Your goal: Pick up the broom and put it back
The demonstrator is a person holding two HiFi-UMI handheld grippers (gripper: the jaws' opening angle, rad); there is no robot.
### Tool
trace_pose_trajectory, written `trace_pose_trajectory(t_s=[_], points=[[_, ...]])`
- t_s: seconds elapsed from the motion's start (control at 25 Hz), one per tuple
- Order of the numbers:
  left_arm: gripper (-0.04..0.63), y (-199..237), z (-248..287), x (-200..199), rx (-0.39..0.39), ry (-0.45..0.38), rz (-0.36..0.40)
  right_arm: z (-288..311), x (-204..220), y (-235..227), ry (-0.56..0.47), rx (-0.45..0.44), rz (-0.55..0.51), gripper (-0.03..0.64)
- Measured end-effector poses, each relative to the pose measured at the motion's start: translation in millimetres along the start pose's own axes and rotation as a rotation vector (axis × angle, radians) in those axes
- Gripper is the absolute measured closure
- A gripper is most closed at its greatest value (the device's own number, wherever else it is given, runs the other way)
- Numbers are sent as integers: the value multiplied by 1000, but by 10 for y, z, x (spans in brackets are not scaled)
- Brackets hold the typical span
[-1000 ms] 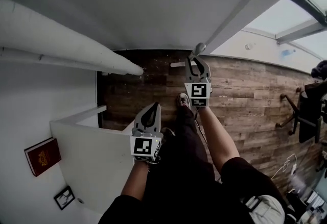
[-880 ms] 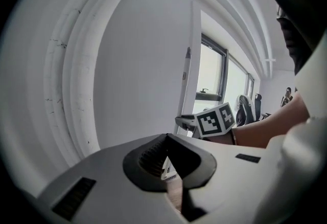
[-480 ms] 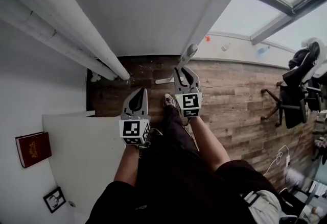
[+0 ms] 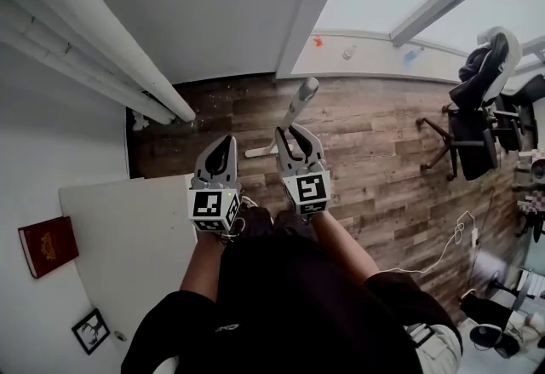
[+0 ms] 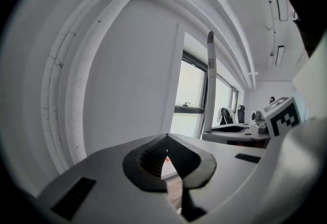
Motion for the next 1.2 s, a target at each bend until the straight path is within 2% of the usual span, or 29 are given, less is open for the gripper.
trace_pose_trajectory(t_s=[0.16,0.36,0.56,0.76,0.96,1.12,1.2], points=[[595,-251,63,-34,34,-4,7,-250,-40,-57,7,-17,-34,526],[595,-574,171,-203,56,-25,93,-441,-173,-190,-41,-32,-58,526],[595,-831,179,-243,66,-27,124,-599,-174,-238,-50,-50,-111,526],[595,-962,162,-218,52,-27,151,-695,-256,-306,-83,-57,-79,526],[595,-988,117,-170,33,-21,120,-729,-304,-389,-102,-48,-71,526],[595,-1040,49,-121,2,43,216,-716,-345,-498,-117,-33,-48,526],[595,-1058,39,-91,10,41,192,-732,-360,-528,-126,-25,-42,526]])
Point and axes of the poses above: the fingertips, and each gripper's own axes: z forward along the fingers, y to its left, x out of its underside, the point moved 7 cm from there along -z, backward along the fingers
